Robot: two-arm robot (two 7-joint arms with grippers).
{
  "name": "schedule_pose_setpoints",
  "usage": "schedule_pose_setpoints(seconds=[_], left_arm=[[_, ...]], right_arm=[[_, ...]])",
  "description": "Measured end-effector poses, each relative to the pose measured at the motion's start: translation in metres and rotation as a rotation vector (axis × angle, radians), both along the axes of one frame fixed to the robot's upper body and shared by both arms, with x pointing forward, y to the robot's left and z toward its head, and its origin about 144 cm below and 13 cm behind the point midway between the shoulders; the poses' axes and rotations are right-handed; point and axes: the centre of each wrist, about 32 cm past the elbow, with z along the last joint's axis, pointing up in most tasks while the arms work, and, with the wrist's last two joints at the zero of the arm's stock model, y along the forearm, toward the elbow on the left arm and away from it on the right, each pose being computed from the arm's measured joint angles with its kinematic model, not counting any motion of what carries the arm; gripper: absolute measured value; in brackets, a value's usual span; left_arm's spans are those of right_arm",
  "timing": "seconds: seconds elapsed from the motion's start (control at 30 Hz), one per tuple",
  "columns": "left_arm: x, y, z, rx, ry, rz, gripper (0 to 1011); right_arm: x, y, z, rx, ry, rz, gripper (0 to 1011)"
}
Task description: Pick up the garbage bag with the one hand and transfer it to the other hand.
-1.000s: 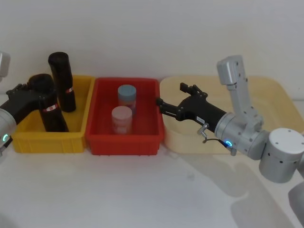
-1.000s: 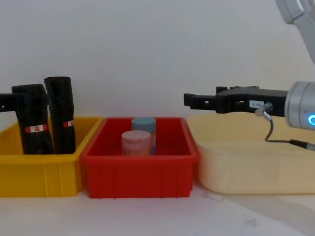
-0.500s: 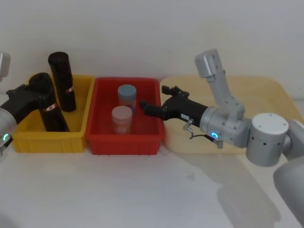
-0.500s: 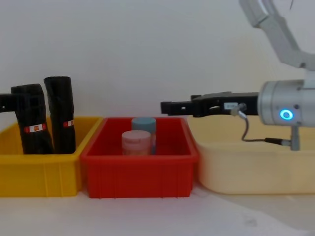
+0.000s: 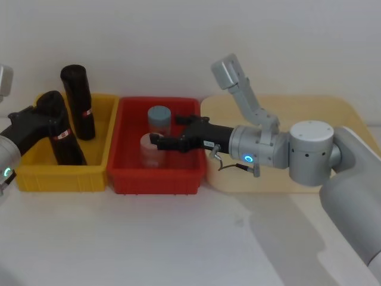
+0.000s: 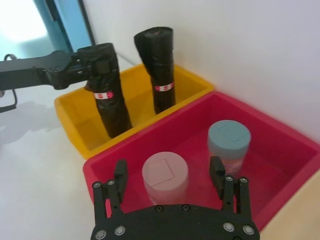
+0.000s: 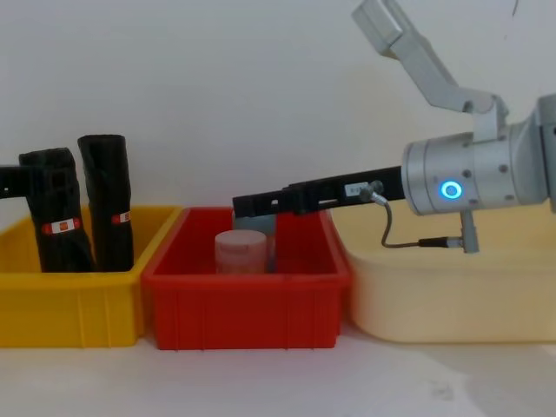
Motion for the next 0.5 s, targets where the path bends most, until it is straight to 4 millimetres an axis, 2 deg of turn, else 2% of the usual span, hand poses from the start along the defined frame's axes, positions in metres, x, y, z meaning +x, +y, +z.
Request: schedule_pose_setpoints(seconds=[0.5], left_arm=[[0.0, 0.0, 0.0, 0.0, 0.0, 0.0, 346]], right_arm=[[0.013, 0.008, 0.007, -0.053, 0.011, 0.054, 1004]])
